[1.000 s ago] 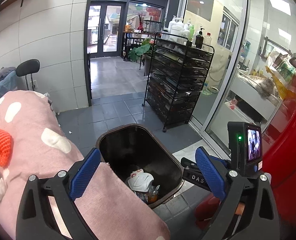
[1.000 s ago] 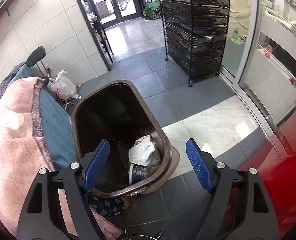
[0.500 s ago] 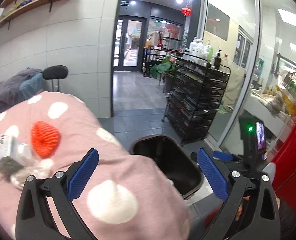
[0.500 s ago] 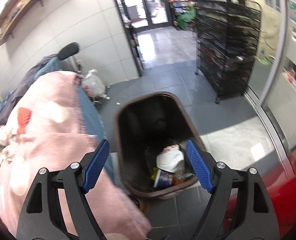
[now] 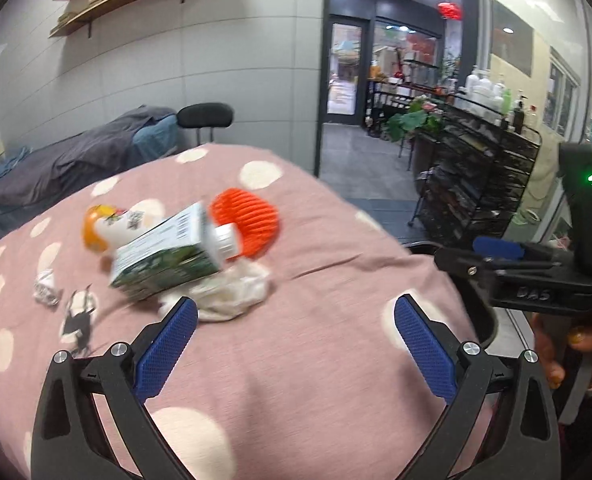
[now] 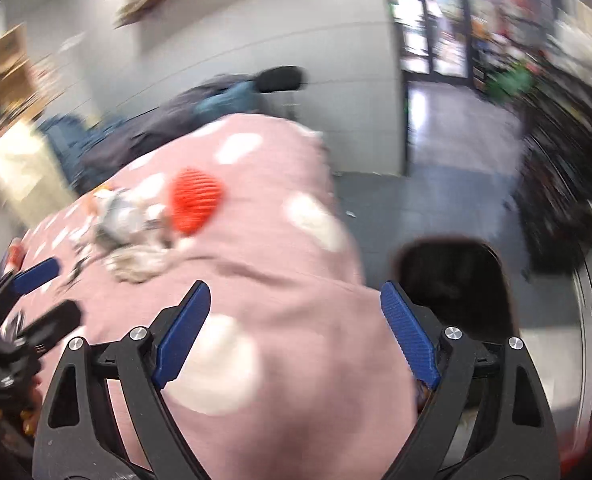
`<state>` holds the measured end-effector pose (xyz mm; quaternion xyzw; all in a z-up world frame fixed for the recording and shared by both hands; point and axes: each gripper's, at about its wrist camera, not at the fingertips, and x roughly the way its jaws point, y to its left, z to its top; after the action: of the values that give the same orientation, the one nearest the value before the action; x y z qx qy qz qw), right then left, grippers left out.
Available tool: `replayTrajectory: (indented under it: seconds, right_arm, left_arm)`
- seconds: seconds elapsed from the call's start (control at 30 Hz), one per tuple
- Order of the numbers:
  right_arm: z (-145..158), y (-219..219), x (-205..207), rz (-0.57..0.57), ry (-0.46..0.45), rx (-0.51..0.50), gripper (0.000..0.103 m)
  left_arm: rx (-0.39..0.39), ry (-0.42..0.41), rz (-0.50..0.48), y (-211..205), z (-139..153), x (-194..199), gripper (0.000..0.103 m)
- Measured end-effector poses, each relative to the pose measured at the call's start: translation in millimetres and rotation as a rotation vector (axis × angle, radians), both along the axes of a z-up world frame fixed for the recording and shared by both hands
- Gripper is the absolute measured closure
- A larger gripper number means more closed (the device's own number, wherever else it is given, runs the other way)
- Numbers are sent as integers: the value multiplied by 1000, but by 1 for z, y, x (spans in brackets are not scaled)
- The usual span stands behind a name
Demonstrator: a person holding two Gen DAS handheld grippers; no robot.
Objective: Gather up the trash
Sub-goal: 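Move both tools back over the table, then grasp the green-and-white carton with right tool while left tool grasps the crumpled wrapper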
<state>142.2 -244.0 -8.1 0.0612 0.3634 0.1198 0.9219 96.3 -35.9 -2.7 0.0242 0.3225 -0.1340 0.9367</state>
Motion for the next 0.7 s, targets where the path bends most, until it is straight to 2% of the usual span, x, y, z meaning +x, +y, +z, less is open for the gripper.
replayTrajectory:
  seconds: [0.27, 0.5, 0.7]
  right_arm:
    - [24, 97, 21, 307, -83, -149, 17]
    - [25, 162, 45, 490, -95, -269, 17]
    - [29, 210, 71, 626, -115, -403, 17]
  left_arm:
    - [-41, 67, 186, 92, -9, 6, 6]
    - [-52, 119, 366, 164, -14, 29, 6]
    - [-77, 185, 454, 214, -21, 62, 6]
